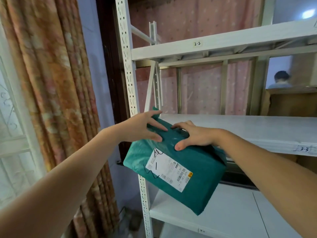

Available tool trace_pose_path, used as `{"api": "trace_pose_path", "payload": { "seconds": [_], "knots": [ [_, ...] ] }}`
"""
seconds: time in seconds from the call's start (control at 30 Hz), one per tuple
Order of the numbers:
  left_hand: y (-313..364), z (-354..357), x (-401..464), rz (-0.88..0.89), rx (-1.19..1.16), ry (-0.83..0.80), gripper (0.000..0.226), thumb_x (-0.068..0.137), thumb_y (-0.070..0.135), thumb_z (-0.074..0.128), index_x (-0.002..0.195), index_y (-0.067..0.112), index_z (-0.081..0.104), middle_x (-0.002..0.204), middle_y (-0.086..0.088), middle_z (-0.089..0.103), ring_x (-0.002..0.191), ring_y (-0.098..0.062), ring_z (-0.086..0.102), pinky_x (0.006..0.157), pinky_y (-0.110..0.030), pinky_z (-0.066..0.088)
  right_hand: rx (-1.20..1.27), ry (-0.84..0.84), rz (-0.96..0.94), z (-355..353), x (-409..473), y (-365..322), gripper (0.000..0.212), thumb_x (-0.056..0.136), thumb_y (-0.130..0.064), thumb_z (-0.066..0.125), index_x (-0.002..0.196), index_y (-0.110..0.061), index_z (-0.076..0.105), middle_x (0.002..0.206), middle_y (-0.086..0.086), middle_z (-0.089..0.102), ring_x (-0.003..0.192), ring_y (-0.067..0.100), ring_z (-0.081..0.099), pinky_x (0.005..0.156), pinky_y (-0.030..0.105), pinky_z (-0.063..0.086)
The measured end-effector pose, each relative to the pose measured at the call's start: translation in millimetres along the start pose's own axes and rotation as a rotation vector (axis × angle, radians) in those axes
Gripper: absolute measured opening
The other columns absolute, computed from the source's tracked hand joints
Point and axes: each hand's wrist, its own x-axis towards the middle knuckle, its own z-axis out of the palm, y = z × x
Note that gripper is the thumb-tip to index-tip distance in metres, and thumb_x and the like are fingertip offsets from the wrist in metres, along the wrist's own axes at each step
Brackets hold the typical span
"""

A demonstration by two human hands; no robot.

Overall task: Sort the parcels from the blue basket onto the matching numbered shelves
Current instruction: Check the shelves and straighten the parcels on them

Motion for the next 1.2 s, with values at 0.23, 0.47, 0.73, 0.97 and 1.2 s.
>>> {"api": "trace_pose_path", "payload": {
  "seconds": [0.23, 0.47, 0.73, 0.97, 1.2],
  "knots": [
    [-12, 26, 1, -0.054, -0.311, 0.318, 0.018, 0.085, 0.018, 0.08, 0.084, 0.035, 0.077, 0.102, 0.02, 0.074, 0.098, 0.006, 0.065, 0.095, -0.019, 0.05, 0.027, -0.022, 0.064, -10, 17, -12, 0.105, 0.05, -0.073, 0.079, 0.143, -0.045, 0.039, 0.144, -0.005, 0.03, 0.133, 0.023, 0.04, 0.111, 0.048, 0.042],
    [-27, 23, 3, -0.234, -0.398, 0.677, 0.012, 0.093, 0.019, 0.073, 0.084, 0.025, 0.075, 0.085, 0.012, 0.073, 0.08, -0.001, 0.064, 0.065, -0.009, 0.045, 0.222, 0.174, 0.026, -42, 4, -3, 0.082, 0.08, -0.071, 0.055, 0.15, -0.032, 0.038, 0.143, -0.01, 0.045, 0.127, 0.015, 0.05, 0.11, 0.042, 0.041],
    [-42, 31, 16, -0.625, -1.017, 1.005, 0.01, 0.096, 0.029, 0.07, 0.089, 0.023, 0.076, 0.092, 0.002, 0.074, 0.091, -0.023, 0.071, 0.085, -0.042, 0.061, 1.145, 0.72, 0.158, -23, -16, 64, 0.078, 0.083, -0.071, 0.056, 0.148, -0.03, 0.043, 0.144, 0.002, 0.047, 0.129, 0.031, 0.048, 0.111, 0.06, 0.035],
    [14, 61, 45, -0.644, -1.501, 0.793, 0.01, 0.092, 0.032, 0.074, 0.086, 0.024, 0.074, 0.101, -0.005, 0.073, 0.099, -0.031, 0.069, 0.089, -0.053, 0.059, 1.176, 0.468, 0.018, 33, 1, 26, 0.089, 0.057, -0.074, 0.078, 0.137, -0.045, 0.053, 0.135, -0.008, 0.064, 0.124, 0.022, 0.06, 0.102, 0.048, 0.049],
    [30, 65, 46, -0.519, -1.336, 0.457, 0.03, 0.098, 0.045, 0.062, 0.112, 0.019, 0.07, 0.119, 0.004, 0.067, 0.113, -0.019, 0.058, 0.11, -0.05, 0.042, 1.295, 0.542, 0.053, 19, -23, 35, 0.077, 0.08, -0.088, 0.039, 0.129, -0.034, 0.067, 0.126, 0.005, 0.071, 0.117, 0.028, 0.067, 0.108, 0.052, 0.046]
  ]
}}
